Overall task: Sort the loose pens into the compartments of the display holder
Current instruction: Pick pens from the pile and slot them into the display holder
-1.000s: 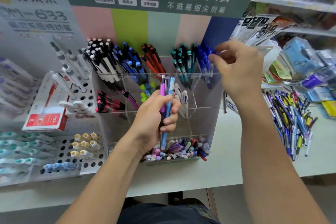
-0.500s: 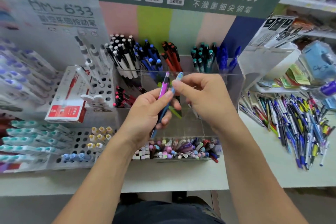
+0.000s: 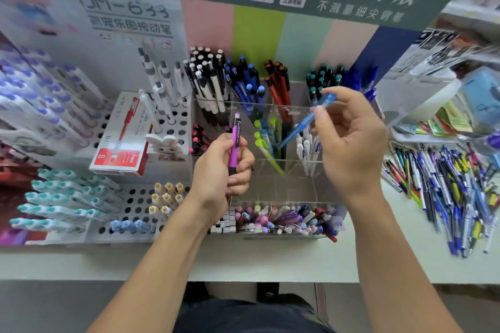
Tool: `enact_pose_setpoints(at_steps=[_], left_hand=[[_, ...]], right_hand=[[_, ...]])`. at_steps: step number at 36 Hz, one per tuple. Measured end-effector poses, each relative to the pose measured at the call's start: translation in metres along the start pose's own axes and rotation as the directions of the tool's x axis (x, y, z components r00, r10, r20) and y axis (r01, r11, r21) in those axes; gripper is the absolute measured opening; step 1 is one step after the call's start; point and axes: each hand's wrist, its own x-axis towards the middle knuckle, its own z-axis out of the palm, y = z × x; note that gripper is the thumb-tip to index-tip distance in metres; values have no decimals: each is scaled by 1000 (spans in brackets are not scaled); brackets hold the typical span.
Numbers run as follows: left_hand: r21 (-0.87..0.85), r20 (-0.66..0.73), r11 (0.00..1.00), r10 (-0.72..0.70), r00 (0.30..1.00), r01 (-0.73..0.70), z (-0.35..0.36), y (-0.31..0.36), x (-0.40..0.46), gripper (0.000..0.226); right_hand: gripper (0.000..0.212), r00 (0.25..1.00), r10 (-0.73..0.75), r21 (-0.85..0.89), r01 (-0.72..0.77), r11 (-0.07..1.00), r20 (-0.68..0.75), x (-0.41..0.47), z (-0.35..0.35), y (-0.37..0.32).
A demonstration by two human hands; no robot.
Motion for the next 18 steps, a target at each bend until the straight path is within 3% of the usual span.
enact_pose_setpoints(at_steps=[5,9,12,15,18], left_hand=[[8,-19,1000,28,999,-28,-4,-5,0,25],[160,-166,985,86,982,-60,-1,-12,1,23],[200,-196,978,107,975,-67,2,-16,2,22],[146,-180,986,109,978,-83,5,-16,0,23],[112,-183,989,112,977,-93,5,-15,1,21]], right_hand=[[20,999,-32,31,33,999,-22,2,-1,-2],[22,997,38,129,-29,991,-71,7,-6,0],[24,988,106,158,-88,983,-110,8,-10,5],[26,996,78,63,-75,995,-44,3,-8,7],[29,993,-43,-98,54,994,110,-6,7,7]])
